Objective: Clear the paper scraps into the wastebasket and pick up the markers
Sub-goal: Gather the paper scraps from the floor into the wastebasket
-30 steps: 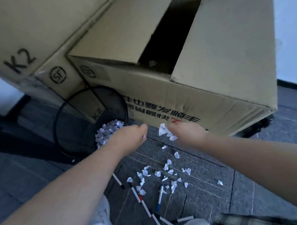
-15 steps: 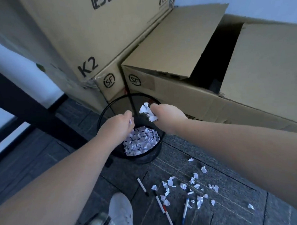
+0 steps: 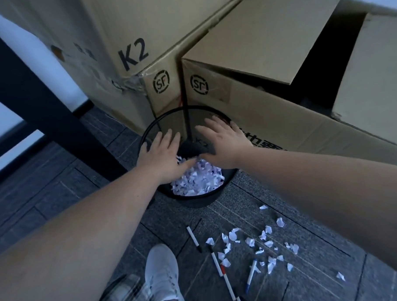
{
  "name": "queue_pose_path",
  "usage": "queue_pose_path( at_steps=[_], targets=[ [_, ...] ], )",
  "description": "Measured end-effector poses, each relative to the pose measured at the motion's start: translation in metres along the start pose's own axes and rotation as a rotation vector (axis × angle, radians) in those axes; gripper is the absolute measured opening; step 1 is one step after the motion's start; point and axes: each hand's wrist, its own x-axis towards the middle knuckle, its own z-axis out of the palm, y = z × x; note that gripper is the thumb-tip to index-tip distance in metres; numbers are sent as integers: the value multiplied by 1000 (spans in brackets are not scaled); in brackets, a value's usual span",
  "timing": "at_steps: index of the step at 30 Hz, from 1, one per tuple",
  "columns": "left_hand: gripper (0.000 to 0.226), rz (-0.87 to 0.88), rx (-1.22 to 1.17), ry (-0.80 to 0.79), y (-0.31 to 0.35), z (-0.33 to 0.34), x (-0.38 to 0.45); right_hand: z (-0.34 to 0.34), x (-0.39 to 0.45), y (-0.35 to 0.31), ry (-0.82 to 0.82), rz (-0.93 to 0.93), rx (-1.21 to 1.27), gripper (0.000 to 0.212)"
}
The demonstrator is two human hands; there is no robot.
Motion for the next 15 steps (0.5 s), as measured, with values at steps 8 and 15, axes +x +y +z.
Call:
queue_pose_path(
  at_steps=[8, 15],
  targets=[
    [91, 42, 23, -29, 12, -29, -37, -34, -41, -11, 4, 35, -123, 82],
    [87, 108, -12, 78, 37, -71, -72, -73, -101, -19, 68, 131, -129, 76]
  ],
)
